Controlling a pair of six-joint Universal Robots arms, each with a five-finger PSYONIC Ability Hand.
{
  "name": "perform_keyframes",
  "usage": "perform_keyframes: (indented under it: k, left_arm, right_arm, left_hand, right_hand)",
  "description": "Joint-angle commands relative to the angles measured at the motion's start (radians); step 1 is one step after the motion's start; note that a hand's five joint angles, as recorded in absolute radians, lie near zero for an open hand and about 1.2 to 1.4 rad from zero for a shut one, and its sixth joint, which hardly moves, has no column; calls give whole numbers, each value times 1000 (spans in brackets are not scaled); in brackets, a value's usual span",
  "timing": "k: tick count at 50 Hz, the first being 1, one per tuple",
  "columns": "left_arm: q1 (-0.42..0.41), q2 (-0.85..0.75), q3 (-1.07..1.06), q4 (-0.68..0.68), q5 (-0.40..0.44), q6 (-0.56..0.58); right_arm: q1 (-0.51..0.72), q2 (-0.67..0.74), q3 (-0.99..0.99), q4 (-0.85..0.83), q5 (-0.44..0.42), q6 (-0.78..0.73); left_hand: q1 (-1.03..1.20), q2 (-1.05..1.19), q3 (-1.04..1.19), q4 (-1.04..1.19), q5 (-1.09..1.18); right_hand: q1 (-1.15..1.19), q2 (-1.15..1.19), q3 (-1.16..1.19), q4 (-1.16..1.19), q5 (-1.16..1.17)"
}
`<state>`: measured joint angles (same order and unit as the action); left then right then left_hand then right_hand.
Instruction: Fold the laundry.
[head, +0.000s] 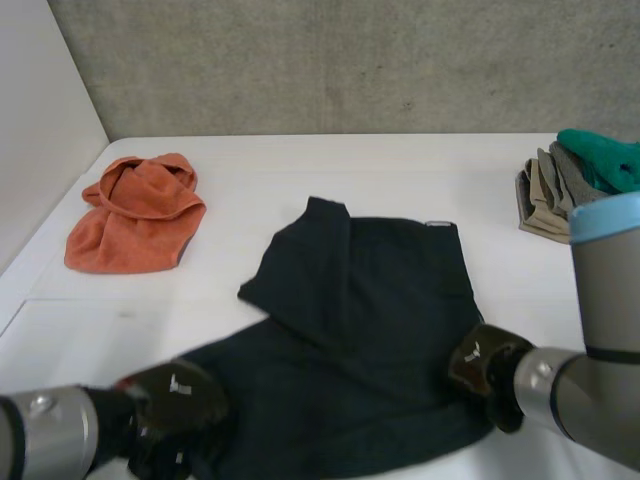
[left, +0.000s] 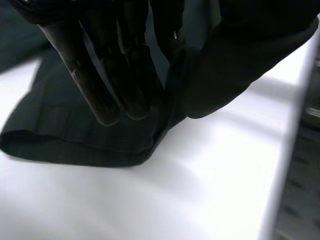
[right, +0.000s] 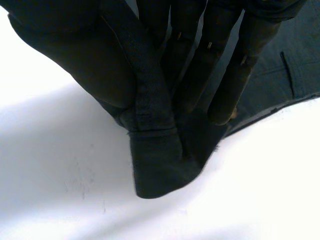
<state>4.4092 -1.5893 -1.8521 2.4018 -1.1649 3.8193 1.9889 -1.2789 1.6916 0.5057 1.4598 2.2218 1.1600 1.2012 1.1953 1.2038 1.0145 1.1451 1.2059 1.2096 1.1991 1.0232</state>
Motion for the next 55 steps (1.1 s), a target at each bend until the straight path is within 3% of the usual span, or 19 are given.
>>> perform_keyframes:
  k: [1, 4, 8, 11, 15, 17, 22, 38, 42, 45, 47, 49, 55]
  left_arm:
    - [-16, -81, 63, 75, 11, 74]
    - [-28, -142, 114, 193, 4, 31]
    - [-27, -184, 160, 321, 10, -59]
    - [-24, -195, 178, 393, 10, -124]
    - [-4, -244, 195, 548, 19, -233]
    - [7, -284, 208, 637, 25, -285]
    - [19, -386, 254, 769, 45, -360]
    - [-13, -633, 412, 809, 79, -356]
    - [-27, -664, 425, 821, 62, -337]
    - [-39, -687, 441, 836, 30, -311]
    - [-47, -696, 448, 852, -10, -281]
    - [-48, -696, 452, 862, -44, -256]
    - [-59, -611, 415, 887, -255, -146]
  right_arm:
    - [-16, 26, 45, -139, 5, -13]
    - [-6, 62, 31, -159, 24, 56]
    - [10, 79, 37, -226, 28, 133]
    - [14, 73, 62, -301, 25, 167]
    - [16, 46, 91, -383, 24, 187]
    - [14, 36, 100, -423, 22, 194]
    - [10, 30, 103, -467, 24, 216]
    - [-2, 24, 122, -530, 25, 253]
    - [-6, 16, 123, -536, 25, 253]
    - [-7, 7, 123, -539, 25, 254]
    - [-7, 3, 123, -543, 25, 256]
    - [-7, -10, 128, -546, 25, 260]
    - [8, -56, 137, -543, 24, 268]
  left_hand:
    - [236, 195, 201, 192, 207]
    - [178, 137, 143, 135, 149]
    - [-927, -968, -962, -970, -956]
    - [-979, -1020, -1014, -1023, -1008]
    - [-909, -950, -944, -952, -938]
    - [-724, -765, -759, -768, -753]
    - [-583, -624, -618, -626, -612]
    - [-424, -465, -459, -468, -453]
    - [-251, -292, -286, -295, -280]
    - [-116, -157, -152, -160, -145]
    - [127, 86, 92, 83, 98]
    - [236, 195, 201, 192, 207]
    - [236, 195, 201, 192, 207]
  right_hand:
    - [251, 190, 187, 197, 198]
    - [251, 190, 187, 197, 198]
    - [251, 190, 187, 197, 198]
    - [251, 190, 187, 197, 198]
    - [251, 190, 187, 197, 198]
    - [251, 190, 187, 197, 198]
    - [251, 190, 187, 197, 198]
    - [251, 190, 187, 197, 198]
    - [251, 190, 187, 197, 198]
    - [251, 190, 187, 197, 198]
    - [251, 190, 187, 197, 198]
    - [251, 190, 187, 197, 198]
    - [251, 190, 187, 197, 198]
